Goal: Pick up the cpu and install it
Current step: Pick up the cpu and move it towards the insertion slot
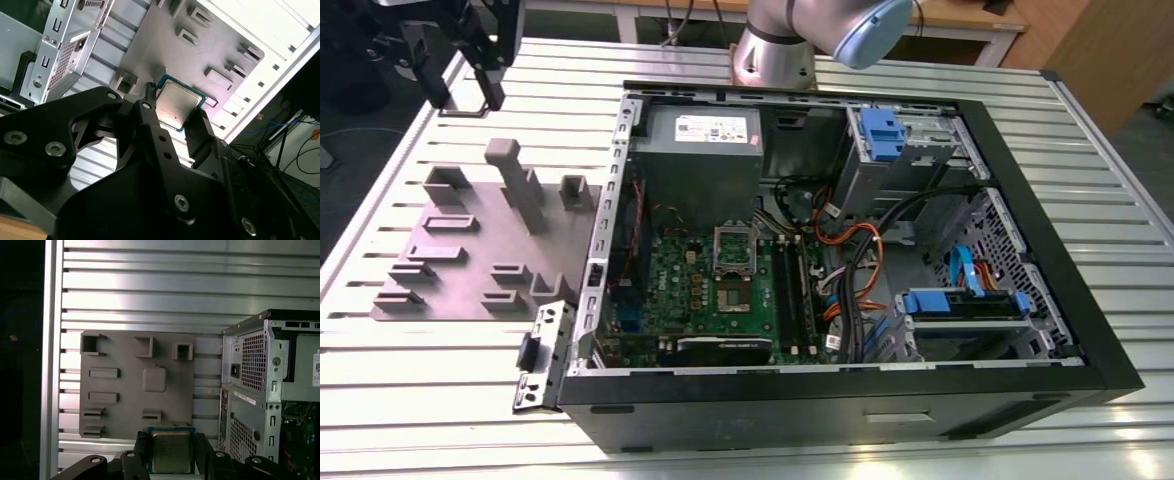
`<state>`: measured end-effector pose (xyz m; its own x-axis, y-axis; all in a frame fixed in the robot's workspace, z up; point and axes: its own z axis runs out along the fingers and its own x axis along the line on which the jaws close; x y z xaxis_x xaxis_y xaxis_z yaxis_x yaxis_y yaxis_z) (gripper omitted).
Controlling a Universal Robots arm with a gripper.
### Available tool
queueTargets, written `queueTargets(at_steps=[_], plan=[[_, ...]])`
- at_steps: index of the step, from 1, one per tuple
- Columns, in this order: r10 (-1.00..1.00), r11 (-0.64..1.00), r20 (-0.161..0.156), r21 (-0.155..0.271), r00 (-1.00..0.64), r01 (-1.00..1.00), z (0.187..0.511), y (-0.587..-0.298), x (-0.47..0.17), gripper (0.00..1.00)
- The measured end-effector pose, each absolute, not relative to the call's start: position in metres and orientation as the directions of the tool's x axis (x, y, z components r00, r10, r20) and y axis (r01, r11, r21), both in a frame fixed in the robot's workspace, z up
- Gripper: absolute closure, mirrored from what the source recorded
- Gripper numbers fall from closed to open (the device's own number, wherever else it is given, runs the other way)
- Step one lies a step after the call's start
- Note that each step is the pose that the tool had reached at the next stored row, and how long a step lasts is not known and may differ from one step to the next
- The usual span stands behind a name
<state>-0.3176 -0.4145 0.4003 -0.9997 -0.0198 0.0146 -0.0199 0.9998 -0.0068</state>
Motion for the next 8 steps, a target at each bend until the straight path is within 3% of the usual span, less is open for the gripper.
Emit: queueTargets(at_steps=[8], plan=[[-0.020, 1.000, 0.015, -0.007, -1.000, -0.020, 0.4004, -0.4145, -0.3174, 0.53]])
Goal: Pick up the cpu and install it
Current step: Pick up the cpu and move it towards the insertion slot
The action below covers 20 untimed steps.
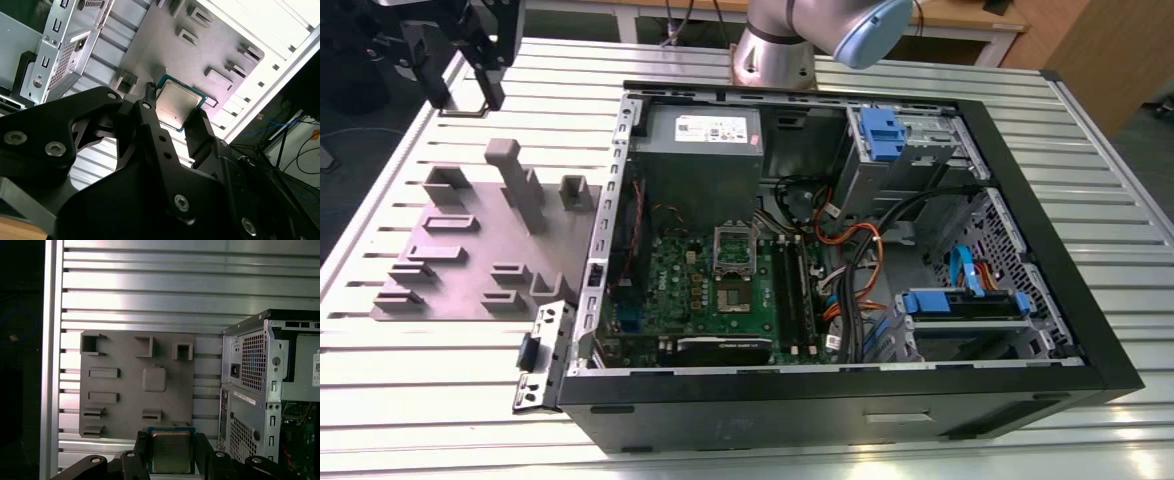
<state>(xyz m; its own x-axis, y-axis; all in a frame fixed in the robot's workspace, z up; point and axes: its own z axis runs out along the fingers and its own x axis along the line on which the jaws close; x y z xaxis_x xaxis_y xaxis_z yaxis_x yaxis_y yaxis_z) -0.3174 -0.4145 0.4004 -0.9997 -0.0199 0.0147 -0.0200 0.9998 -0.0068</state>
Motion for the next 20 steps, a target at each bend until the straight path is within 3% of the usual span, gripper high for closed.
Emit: queueTargets(at_steps=[20], plan=[[-0.020, 1.000, 0.015, -0.007, -1.000, -0.020, 0.400, -0.415, -0.298, 0.53]])
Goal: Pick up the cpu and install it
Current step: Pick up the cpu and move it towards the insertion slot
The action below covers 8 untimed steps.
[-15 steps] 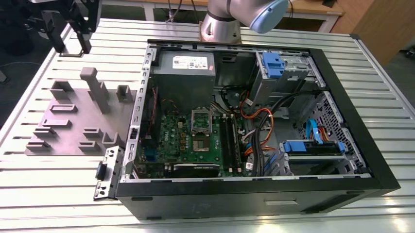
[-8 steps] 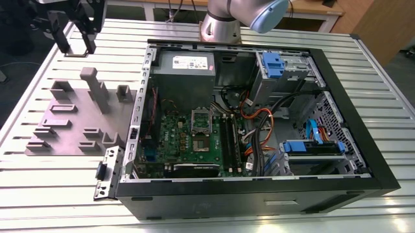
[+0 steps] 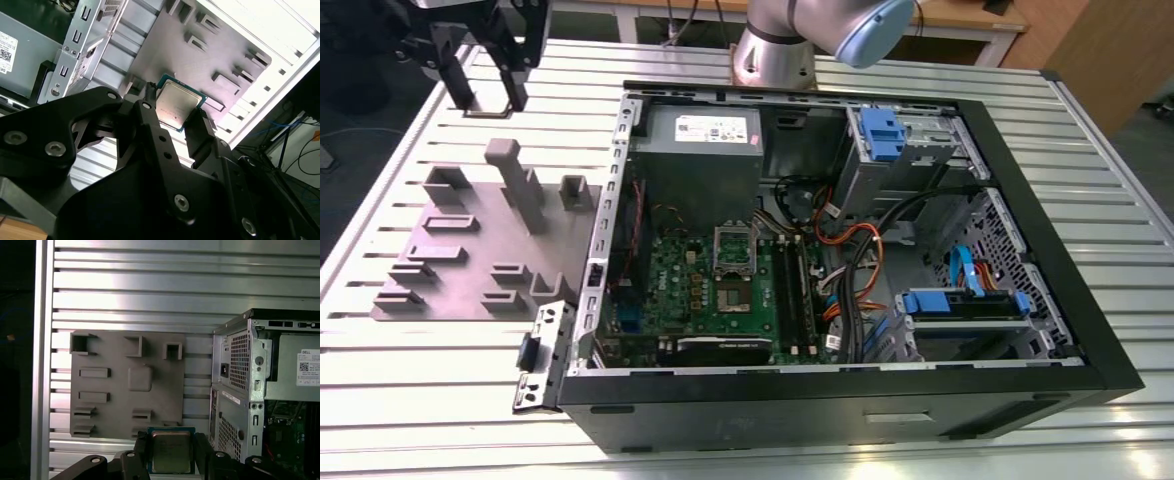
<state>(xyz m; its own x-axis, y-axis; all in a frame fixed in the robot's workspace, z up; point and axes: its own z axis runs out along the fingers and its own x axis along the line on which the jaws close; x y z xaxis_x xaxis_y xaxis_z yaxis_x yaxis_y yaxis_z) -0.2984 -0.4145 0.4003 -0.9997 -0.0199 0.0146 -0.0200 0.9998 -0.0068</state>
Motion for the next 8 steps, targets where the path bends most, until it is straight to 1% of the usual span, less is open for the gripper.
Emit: queueTargets(at_steps=[8], plan=[[-0.020, 1.000, 0.015, -0.007, -1.000, -0.020, 0.4003, -0.4145, -0.2901, 0.53]])
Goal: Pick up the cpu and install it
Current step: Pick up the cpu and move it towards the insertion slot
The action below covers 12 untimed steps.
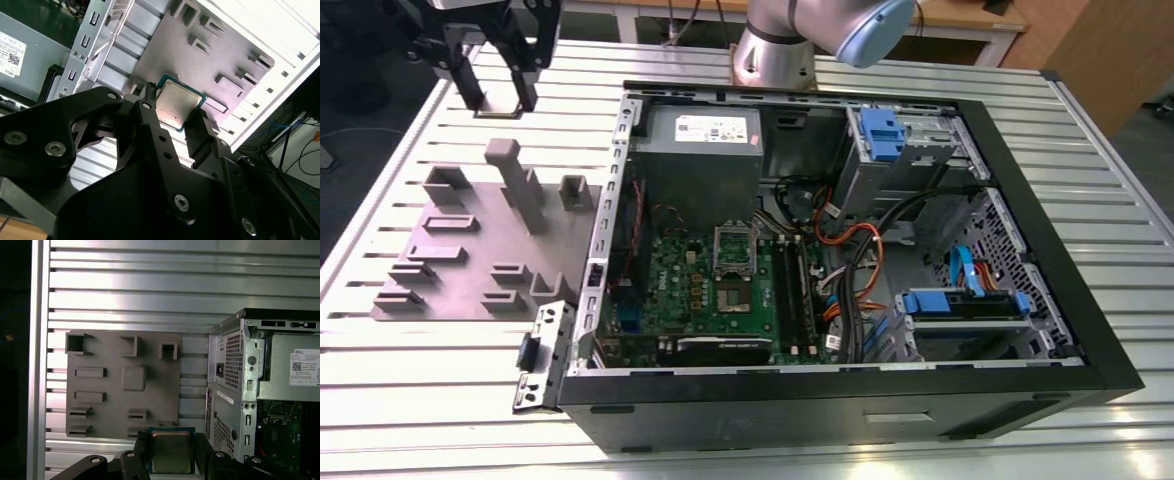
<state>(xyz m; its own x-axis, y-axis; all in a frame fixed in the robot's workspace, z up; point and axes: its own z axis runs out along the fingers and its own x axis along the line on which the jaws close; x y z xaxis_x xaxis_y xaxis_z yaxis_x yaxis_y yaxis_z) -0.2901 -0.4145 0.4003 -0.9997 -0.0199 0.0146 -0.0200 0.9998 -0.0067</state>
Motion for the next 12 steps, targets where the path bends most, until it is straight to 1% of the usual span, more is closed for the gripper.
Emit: queueTargets(at_steps=[7, 12], plan=[[-0.020, 1.000, 0.015, -0.007, -1.000, -0.020, 0.4003, -0.4149, -0.2861, 0.53], [-0.020, 1.000, 0.015, -0.007, -1.000, -0.020, 0.4003, -0.4214, -0.2860, 0.53]])
